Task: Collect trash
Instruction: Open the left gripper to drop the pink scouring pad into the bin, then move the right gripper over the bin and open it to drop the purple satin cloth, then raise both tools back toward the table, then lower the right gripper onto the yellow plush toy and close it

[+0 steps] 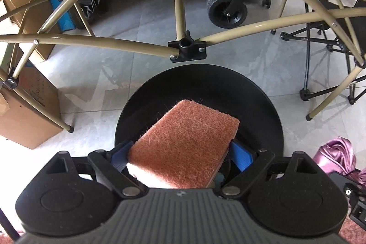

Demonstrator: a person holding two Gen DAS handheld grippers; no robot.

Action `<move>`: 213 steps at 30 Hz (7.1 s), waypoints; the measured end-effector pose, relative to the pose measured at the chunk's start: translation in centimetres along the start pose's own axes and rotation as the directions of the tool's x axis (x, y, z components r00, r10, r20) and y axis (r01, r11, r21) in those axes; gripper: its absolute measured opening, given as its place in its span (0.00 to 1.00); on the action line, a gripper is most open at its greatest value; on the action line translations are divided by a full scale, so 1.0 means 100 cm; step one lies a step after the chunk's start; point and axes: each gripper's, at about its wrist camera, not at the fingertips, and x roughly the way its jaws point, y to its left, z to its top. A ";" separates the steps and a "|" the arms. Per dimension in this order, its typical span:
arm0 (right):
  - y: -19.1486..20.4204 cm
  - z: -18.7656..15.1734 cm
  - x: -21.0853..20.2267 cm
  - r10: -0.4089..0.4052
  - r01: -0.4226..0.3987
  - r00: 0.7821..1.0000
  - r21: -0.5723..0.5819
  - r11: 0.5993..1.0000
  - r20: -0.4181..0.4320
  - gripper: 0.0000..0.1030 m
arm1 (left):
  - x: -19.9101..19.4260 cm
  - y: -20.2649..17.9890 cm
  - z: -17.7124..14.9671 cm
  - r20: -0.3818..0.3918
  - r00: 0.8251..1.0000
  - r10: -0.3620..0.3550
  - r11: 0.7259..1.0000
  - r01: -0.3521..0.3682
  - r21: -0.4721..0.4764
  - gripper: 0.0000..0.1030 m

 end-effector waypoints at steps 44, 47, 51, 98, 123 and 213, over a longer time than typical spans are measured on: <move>0.005 0.001 -0.007 -0.008 0.009 0.999 -0.031 0.999 0.037 0.36 | -0.020 0.016 -0.005 0.028 0.997 -0.076 0.996 0.077 -0.037 1.00; 0.010 0.002 -0.008 -0.005 0.007 0.999 -0.043 0.999 0.048 0.36 | -0.024 0.025 -0.007 0.025 0.996 -0.085 0.995 0.086 -0.047 1.00; 0.019 0.002 -0.010 0.000 0.004 0.998 -0.063 0.998 0.062 0.36 | -0.030 0.038 -0.011 0.028 0.995 -0.092 0.993 0.094 -0.067 1.00; 0.179 0.021 0.047 0.099 -0.092 0.995 -0.341 0.935 0.001 0.36 | -0.039 0.195 -0.057 -0.055 0.997 -0.049 0.910 0.022 -0.414 1.00; 0.190 0.019 0.073 0.030 -0.067 0.993 -0.335 0.940 -0.112 0.85 | -0.023 0.195 -0.062 -0.122 0.991 -0.051 0.912 -0.004 -0.411 1.00; 0.156 0.166 -0.126 0.311 -0.126 0.787 -0.354 0.927 0.533 1.00 | -0.196 0.140 0.078 0.555 0.826 0.101 0.925 0.127 -0.358 1.00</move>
